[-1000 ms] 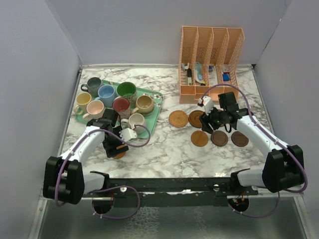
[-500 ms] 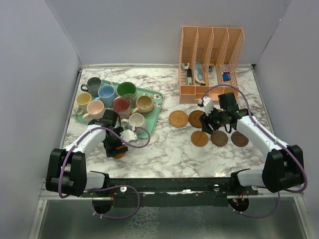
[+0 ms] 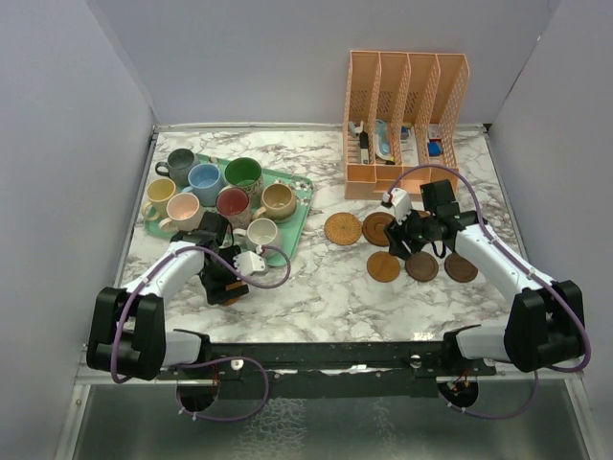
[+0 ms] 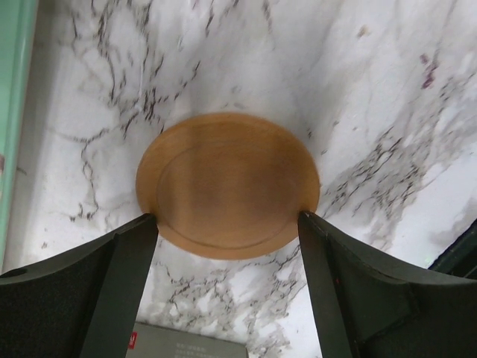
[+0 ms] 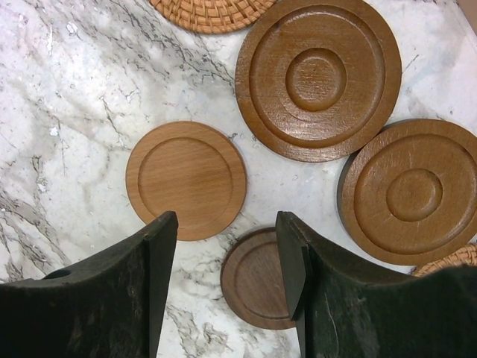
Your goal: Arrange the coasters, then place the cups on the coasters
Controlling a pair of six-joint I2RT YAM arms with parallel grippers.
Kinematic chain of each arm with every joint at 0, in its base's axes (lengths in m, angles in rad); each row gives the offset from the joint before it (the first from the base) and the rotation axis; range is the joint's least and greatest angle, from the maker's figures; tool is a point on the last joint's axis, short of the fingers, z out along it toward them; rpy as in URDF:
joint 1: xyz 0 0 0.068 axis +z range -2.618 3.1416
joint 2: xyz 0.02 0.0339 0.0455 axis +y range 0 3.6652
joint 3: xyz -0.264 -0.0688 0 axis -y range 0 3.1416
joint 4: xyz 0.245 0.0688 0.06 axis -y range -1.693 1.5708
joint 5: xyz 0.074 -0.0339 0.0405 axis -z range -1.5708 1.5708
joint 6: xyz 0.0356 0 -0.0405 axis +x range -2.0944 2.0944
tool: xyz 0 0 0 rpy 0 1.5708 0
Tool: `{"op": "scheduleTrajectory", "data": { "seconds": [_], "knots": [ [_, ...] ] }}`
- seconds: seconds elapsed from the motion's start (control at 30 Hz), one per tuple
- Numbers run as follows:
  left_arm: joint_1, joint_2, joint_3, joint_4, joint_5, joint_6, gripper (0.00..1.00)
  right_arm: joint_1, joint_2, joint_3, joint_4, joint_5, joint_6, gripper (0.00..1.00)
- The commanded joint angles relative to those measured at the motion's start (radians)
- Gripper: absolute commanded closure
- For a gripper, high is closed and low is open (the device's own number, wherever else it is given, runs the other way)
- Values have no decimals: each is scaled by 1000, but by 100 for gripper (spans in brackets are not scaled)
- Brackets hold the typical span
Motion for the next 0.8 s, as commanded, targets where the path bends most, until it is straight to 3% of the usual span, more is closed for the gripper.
{"op": "scheduleTrajectory", "data": {
  "seconds": [0.0,0.27,0.77],
  "knots": [
    [-54,21,-61,32,150,-6,20,-7,-15,-8,23,-14,2,44],
    [-186,34,-55,89,166,-88,21,-13,-11,-12,22,-14,0,44],
    [-310,35,21,118,210,-196,26,-19,-6,-13,16,-21,-3,46]
  ]
}}
